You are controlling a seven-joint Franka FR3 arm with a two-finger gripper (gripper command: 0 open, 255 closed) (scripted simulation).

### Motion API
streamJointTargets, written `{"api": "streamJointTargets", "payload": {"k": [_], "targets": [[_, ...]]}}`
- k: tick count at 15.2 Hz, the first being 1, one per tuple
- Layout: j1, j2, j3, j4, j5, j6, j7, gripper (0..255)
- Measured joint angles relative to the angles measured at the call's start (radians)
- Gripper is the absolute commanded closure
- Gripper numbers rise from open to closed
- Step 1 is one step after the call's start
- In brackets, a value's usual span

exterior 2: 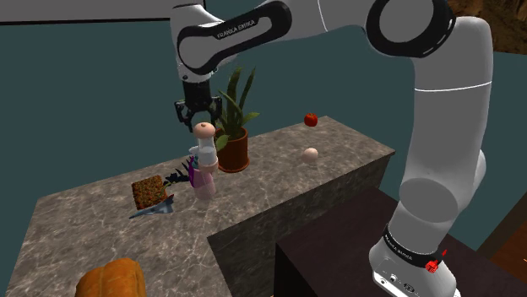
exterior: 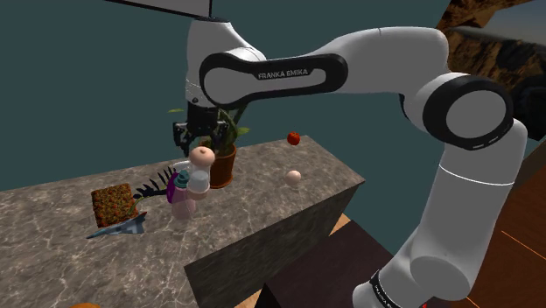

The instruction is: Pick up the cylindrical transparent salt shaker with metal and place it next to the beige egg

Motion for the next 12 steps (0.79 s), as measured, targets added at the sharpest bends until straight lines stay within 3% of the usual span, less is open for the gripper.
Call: {"api": "streamJointTargets", "payload": {"k": [12], "targets": [[-0.192,-0.240,-0.076,-0.278,0.135,0.076,-0.291,255]]}}
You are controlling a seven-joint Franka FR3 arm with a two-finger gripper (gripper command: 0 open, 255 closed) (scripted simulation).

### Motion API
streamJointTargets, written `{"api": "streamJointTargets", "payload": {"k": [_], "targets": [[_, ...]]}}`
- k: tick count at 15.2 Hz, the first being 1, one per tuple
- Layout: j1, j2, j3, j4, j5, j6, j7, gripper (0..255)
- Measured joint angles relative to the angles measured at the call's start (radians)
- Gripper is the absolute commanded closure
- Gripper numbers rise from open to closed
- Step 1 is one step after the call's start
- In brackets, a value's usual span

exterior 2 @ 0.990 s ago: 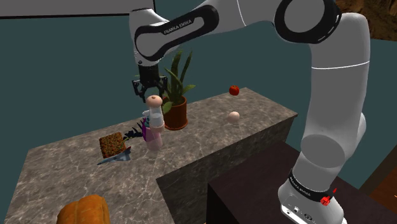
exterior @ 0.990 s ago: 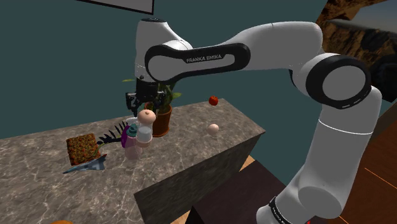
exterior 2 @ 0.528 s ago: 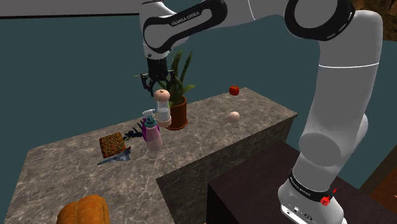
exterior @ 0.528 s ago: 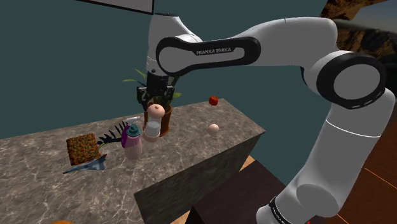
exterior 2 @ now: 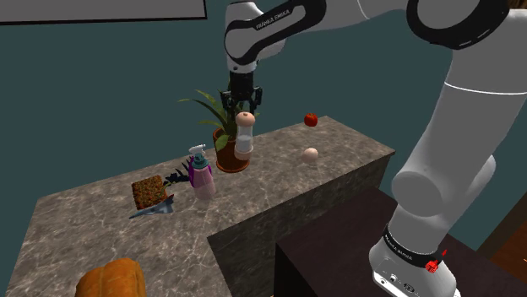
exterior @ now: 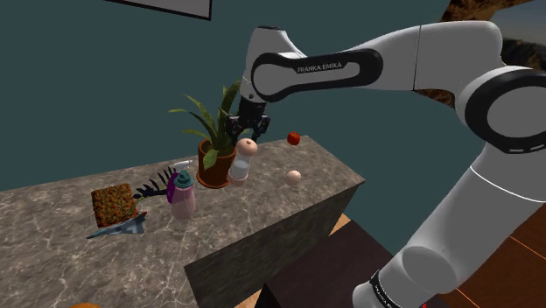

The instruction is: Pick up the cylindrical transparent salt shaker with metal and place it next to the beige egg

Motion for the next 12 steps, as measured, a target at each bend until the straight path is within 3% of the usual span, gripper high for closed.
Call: {"api": "streamJointTargets", "payload": {"k": [12], "targets": [[-0.143,-0.112,-0.139,-0.129,0.062,0.026,-0.308,255]]}}
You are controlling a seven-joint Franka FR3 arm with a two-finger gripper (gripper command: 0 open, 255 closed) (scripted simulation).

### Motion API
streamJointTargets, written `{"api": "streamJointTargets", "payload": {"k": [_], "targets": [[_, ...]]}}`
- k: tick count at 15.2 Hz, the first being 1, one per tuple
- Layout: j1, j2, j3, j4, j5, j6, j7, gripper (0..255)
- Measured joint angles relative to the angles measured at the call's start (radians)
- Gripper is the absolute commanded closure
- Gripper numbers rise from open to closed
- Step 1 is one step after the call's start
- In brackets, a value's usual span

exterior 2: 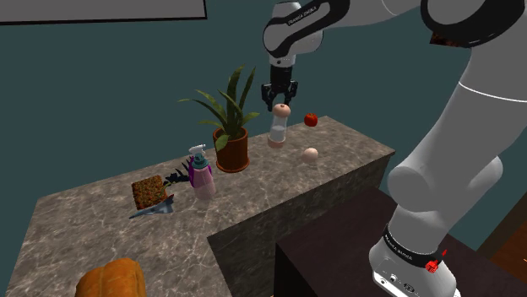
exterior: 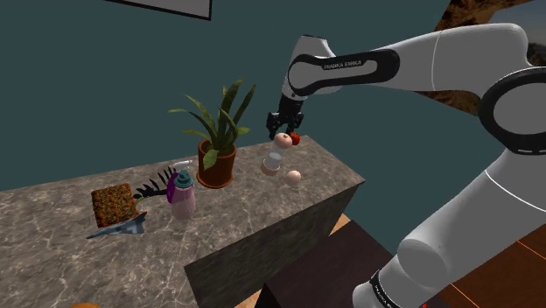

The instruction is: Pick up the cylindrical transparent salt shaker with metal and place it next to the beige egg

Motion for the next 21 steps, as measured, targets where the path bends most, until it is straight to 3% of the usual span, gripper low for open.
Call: {"api": "streamJointTargets", "payload": {"k": [11,21], "targets": [[-0.124,0.014,-0.138,-0.002,0.012,0.012,-0.268,255],[-0.237,0.132,-0.247,0.162,0.022,-0.039,-0.493,255]]}}
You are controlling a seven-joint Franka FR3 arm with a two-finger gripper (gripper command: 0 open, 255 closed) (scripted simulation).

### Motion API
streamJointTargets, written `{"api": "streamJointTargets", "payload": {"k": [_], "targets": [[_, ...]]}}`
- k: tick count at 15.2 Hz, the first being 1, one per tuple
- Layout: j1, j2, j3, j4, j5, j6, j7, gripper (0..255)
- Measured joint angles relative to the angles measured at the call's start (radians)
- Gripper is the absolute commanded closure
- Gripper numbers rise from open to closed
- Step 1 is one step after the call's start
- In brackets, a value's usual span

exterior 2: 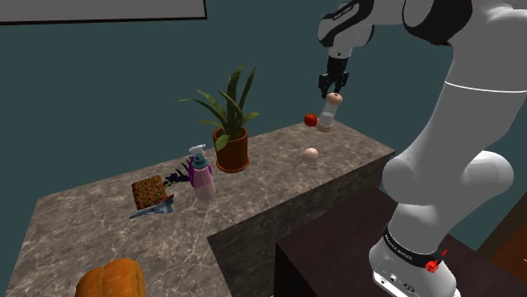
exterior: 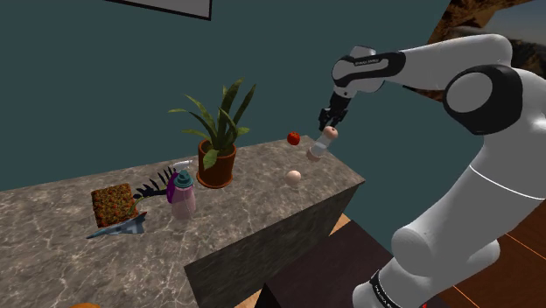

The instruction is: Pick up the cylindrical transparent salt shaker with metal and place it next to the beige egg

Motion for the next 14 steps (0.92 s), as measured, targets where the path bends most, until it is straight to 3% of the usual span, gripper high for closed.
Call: {"api": "streamJointTargets", "payload": {"k": [5,14], "targets": [[-0.058,0.079,-0.044,0.095,0.013,-0.020,-0.106,255],[-0.061,0.122,-0.045,0.037,0.018,0.079,-0.117,255]]}}
